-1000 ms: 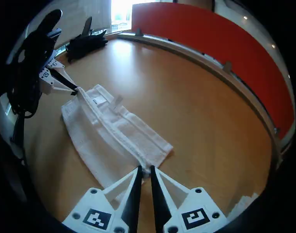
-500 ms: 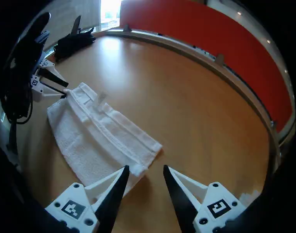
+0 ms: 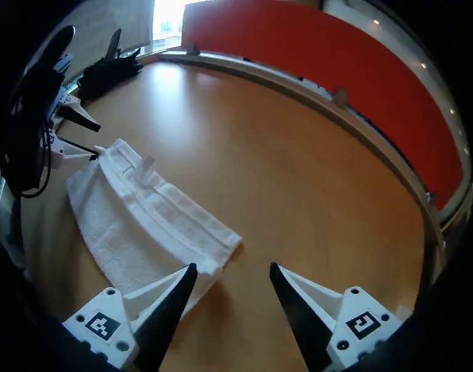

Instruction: Fold towel

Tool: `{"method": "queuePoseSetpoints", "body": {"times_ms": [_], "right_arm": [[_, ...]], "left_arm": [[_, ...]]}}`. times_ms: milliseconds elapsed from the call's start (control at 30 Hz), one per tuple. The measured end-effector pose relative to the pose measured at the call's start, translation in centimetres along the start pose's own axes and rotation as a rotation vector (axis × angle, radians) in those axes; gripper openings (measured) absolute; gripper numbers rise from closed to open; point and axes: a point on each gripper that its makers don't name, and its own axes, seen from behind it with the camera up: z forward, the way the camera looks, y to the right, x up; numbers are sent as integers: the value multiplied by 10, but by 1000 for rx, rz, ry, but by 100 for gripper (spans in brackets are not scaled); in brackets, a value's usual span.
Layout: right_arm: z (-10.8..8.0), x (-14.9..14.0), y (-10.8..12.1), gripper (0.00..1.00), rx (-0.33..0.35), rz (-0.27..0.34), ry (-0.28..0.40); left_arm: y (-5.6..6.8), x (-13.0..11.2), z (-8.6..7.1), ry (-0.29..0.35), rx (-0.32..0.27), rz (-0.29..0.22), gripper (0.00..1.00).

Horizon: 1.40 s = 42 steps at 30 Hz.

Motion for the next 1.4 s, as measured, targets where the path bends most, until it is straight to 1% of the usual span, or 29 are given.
{"method": "queuePoseSetpoints", "body": {"times_ms": [233, 367, 433, 567, 767, 867, 1200, 1400], "right_arm": [[0, 5, 6, 91, -19, 0, 13], [-2, 9, 8, 97, -22, 3, 25], [-4, 9, 7, 99, -20, 4, 30], [-8, 8, 6, 99, -17, 4, 35], [-17, -2, -1, 99, -10, 7, 38], [-22, -8, -6, 99, -7, 13, 44], [-43, -34, -29, 99, 2, 33, 59], [-55, -48, -38, 99, -2, 45, 68]], "left_arm": [[-10, 9, -3, 17, 26, -16, 91], [-13, 12, -6, 24, 31, -23, 91], [-13, 11, -7, 25, 29, -27, 91], [-12, 9, -11, 24, 20, -36, 90], [-3, -1, -21, 24, -3, -53, 91], [3, -8, -28, 25, -16, -68, 91], [23, -43, -51, 13, -33, -126, 91], [31, -62, -60, 2, -37, -156, 91]]}}
